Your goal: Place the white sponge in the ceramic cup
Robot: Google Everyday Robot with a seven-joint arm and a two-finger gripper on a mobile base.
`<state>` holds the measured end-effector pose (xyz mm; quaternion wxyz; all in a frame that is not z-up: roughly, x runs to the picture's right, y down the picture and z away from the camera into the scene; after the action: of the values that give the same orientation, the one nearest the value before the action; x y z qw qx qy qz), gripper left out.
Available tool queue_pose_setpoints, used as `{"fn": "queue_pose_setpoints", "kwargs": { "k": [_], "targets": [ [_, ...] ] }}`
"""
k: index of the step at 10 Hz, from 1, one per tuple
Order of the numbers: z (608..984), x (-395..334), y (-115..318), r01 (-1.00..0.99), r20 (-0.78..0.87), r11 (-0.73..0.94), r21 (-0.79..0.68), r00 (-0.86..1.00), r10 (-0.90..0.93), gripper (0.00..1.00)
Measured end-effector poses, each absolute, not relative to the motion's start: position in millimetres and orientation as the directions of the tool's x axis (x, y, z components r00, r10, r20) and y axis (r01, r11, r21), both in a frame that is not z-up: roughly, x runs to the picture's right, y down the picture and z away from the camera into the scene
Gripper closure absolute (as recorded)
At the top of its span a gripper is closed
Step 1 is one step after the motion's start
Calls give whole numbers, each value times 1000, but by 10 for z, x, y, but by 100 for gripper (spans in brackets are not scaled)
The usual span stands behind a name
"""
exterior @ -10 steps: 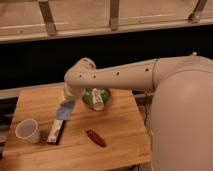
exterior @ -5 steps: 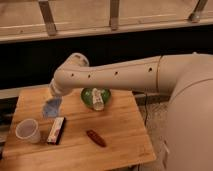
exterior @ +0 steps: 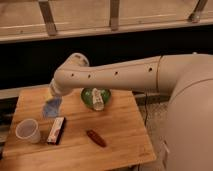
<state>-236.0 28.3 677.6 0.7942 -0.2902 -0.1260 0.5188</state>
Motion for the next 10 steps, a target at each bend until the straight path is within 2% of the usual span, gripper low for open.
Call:
{"fn": "queue_pose_setpoints", "kwargs": {
  "k": [2,5,7,10],
  "targets": [
    [6772,-2415,232,-732,-71,326,-598,453,889,100],
    [6765,-2889,67,-659,16,403,-635,510,860,100],
    [6685,-3282,-9,-574,129,465,-675,528,839,100],
    [6445,-3484,70,-437,365,546,-715,432,825,100]
  ]
}}
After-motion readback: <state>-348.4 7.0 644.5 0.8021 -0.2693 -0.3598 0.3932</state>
